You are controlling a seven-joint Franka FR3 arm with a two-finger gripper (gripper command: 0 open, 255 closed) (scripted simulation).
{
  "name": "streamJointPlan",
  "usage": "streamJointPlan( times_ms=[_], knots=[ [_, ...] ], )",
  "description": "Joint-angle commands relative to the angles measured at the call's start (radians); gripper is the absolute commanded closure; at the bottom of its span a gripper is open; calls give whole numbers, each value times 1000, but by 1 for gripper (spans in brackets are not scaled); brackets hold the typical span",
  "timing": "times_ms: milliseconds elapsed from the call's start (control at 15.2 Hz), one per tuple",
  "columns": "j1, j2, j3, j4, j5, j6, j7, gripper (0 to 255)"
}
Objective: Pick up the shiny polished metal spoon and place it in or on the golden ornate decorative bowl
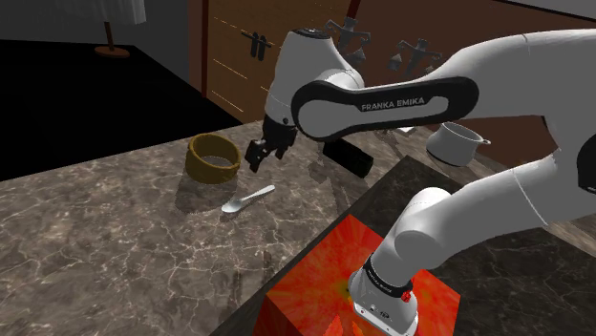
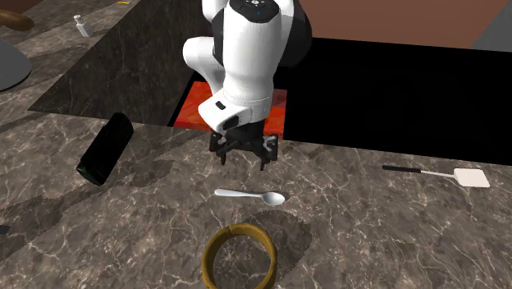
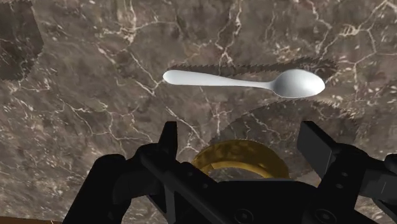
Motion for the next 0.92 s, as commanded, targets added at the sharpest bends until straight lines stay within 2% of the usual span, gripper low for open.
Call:
streamJointPlan(
  times_ms=[0,264,528,858],
  knots=[
    [-1,55,36,-3,3,56,49,0],
    [-13,192,113,26,-20,153,161,0],
    [-34,342,186,78,-87,236,293,0],
    [-48,403,194,60,-136,306,328,0]
  ],
)
